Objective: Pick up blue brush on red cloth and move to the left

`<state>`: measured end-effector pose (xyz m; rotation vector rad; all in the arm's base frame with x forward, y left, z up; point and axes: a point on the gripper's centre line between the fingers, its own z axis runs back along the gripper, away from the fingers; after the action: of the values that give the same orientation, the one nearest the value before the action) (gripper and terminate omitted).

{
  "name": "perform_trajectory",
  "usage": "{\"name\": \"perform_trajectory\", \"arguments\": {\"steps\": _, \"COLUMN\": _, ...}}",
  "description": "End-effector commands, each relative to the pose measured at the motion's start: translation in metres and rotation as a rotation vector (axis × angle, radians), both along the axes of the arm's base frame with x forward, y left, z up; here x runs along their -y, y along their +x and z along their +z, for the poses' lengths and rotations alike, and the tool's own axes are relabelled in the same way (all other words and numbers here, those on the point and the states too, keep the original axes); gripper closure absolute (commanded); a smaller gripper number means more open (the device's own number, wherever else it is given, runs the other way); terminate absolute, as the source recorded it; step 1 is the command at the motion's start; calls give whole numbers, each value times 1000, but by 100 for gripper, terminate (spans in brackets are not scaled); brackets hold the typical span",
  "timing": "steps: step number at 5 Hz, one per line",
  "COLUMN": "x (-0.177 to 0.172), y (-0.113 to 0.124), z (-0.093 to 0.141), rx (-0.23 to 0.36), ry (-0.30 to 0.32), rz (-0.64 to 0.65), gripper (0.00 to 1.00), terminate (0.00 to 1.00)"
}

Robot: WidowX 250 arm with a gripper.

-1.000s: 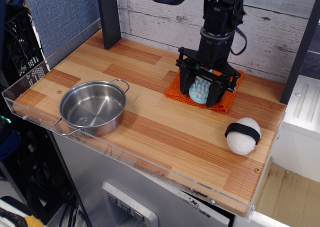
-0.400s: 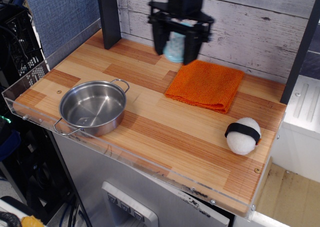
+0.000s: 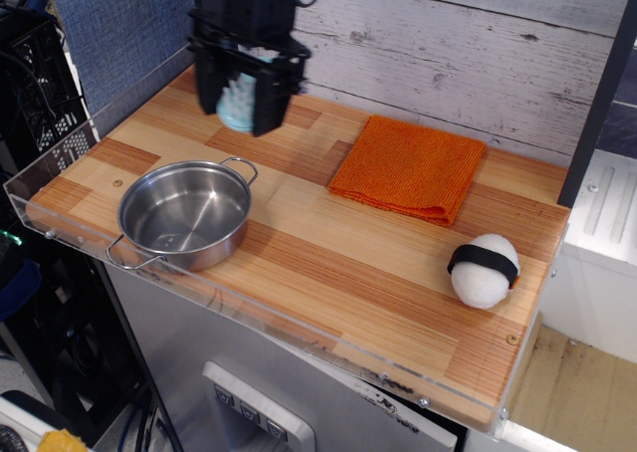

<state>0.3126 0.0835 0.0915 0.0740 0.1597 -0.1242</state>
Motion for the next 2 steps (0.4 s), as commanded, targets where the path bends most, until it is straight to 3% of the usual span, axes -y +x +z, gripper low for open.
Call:
{"name": "perform_trajectory", "arguments": {"steps": 1, "x": -57, "y": 1, "z": 8, "rx": 32, "ry": 1, "rz": -144, "gripper": 100, "terminate": 0}}
{"name": "perform_trajectory", "arguments": {"steps": 2, "x": -76, "y": 8, "z": 3, "rx": 34, "ry": -15, "rz": -139, "gripper": 100, "terminate": 0}}
